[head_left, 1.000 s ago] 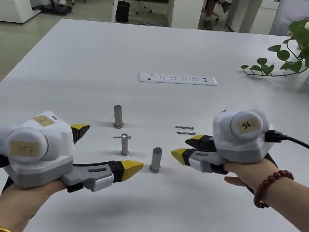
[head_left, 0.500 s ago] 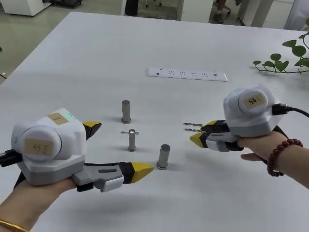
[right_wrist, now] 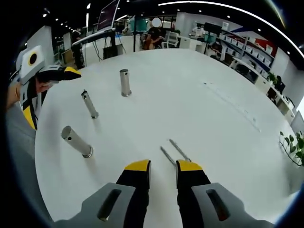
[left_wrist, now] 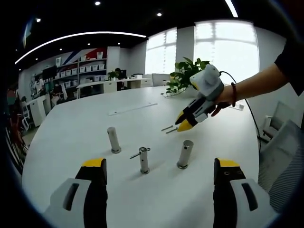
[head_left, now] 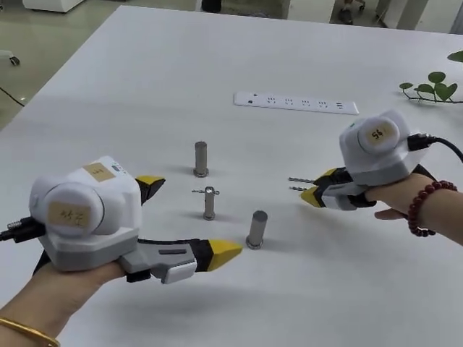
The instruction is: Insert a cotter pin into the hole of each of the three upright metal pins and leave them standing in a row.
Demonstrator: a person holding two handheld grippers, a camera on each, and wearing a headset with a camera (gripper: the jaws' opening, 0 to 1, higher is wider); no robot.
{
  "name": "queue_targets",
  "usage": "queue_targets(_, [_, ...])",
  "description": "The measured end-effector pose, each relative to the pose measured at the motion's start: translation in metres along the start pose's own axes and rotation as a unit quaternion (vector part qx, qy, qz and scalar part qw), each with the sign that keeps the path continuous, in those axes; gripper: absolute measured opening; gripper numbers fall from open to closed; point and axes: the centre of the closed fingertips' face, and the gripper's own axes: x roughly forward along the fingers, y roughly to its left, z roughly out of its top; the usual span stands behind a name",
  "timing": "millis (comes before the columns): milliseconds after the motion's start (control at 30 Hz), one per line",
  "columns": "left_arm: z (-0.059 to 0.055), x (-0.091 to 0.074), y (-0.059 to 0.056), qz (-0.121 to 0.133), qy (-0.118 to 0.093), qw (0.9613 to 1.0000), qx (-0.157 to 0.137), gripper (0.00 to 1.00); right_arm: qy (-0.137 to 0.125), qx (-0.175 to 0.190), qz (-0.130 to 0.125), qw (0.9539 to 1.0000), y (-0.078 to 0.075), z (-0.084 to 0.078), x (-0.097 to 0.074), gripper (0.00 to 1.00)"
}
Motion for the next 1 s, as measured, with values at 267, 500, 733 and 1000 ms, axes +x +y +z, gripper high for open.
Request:
queue_targets(267, [0.000,0.000,-0.001,-0.001,-0.002,1.0000,0.004,0.92,0.015,-0.001,0.002,0.9999,-0.007,-0.010,0.005,0.14])
queue_targets(500, [-0.002,0.001,-0.002,-0.003,0.001,1.0000,0.005,0.91,0.027,-0.009,0.010,0.9995,-0.012,-0.017,0.012,0.13])
queue_targets(733, [-0.003,0.001,-0.002,-0.002,0.003,1.0000,0.004,0.91,0.032,0.002,0.023,0.9992,-0.006,-0.020,0.015,0.06])
queue_targets(1000, [-0.003,0.001,-0.001,-0.002,0.004,1.0000,0.004,0.90,0.053,-0.016,0.034,0.9979,-0.001,-0.020,0.017,0.00])
